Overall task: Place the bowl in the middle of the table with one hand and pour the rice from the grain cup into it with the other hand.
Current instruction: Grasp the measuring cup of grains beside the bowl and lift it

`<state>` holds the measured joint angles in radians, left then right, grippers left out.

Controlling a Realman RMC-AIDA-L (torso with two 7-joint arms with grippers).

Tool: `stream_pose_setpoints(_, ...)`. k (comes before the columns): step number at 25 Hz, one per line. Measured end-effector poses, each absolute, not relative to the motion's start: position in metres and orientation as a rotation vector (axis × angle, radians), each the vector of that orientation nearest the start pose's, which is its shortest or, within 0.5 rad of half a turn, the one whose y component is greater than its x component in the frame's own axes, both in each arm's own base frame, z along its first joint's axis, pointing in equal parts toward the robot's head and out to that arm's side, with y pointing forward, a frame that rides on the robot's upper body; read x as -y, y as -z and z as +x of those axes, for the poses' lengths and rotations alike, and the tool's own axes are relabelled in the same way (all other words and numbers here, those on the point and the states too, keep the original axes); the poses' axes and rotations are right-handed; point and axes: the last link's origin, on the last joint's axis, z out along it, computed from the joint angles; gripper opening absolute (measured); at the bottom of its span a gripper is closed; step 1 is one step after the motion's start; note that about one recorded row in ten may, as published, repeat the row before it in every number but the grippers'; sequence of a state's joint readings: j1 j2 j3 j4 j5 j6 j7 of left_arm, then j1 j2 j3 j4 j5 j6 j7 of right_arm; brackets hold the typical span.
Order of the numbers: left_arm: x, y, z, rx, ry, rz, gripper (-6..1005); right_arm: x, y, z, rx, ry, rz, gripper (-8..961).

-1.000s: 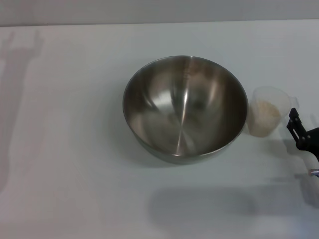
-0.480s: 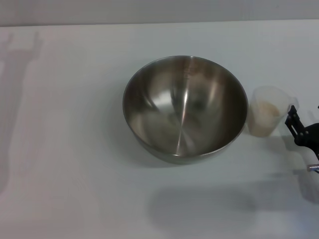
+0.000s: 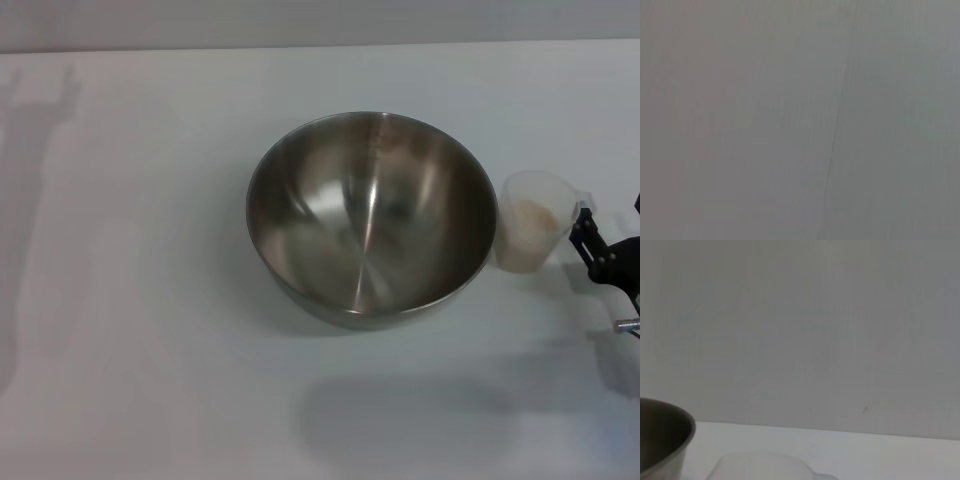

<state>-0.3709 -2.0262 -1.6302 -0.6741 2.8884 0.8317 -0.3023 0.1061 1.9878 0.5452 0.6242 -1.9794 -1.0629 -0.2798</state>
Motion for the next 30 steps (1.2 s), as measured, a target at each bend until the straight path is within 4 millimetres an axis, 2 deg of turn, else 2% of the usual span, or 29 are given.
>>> stream_pose_setpoints(23, -0.398, -0.089, -0.281, 0.537, 0.939, -1.346, 726, -0.261, 0.059, 0.338, -0.587, -0.469, -1.613, 700)
stream_pose_setpoints(26, -0.398, -0.090, -0.282, 0.537, 0.938, -1.342, 726, -0.263, 0.059, 0.337, -0.581, -0.473, -1.615, 500)
stream_pose_setpoints(30, -0.397, -0.090, -0.283, 0.539, 0.936, -1.341, 726, -0.265, 0.059, 0.336, -0.576, -0.473, -1.617, 286)
